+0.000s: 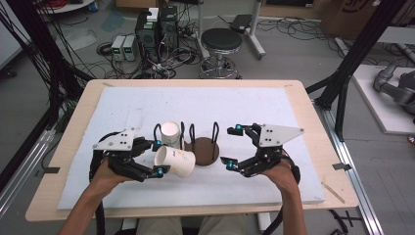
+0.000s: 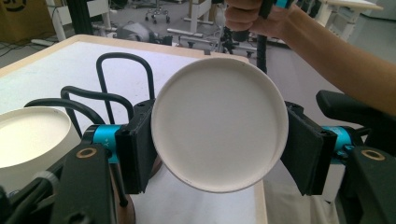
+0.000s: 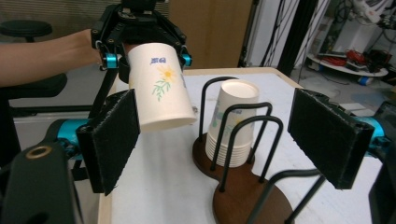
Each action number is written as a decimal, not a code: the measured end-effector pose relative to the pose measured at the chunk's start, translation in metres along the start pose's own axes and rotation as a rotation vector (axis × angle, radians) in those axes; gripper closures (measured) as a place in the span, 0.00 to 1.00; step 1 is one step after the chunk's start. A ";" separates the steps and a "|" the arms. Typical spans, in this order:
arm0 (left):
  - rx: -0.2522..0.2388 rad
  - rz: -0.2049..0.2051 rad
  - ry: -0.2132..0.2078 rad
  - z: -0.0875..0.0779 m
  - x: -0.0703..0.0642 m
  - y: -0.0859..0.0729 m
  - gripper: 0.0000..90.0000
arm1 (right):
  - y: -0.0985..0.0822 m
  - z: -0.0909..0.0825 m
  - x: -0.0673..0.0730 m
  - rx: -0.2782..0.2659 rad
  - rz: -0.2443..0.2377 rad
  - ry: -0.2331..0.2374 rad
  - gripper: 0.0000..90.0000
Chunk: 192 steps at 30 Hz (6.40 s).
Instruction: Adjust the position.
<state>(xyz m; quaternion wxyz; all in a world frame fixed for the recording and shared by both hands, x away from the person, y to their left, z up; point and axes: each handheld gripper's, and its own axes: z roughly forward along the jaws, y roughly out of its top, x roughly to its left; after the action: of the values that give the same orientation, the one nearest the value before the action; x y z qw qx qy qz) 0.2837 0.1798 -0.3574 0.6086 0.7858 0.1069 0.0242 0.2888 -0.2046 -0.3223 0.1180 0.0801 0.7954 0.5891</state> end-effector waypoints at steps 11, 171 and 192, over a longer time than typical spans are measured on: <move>-0.013 -0.001 -0.010 0.010 -0.003 -0.001 0.38 | 0.010 0.027 0.006 0.025 -0.033 0.087 0.19; 0.636 0.110 0.018 0.026 0.000 0.016 0.06 | 0.009 0.119 0.021 0.688 -0.123 0.283 0.32; 0.643 0.143 -0.023 0.054 -0.006 0.018 0.16 | 0.008 0.127 0.022 0.710 -0.148 0.290 0.32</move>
<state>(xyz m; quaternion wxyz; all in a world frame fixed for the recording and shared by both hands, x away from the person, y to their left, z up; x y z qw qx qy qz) 0.2892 0.1229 -0.3539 0.3271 0.9436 0.0469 0.0229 0.3030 -0.0799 -0.3520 0.0113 -0.0258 0.9618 0.2723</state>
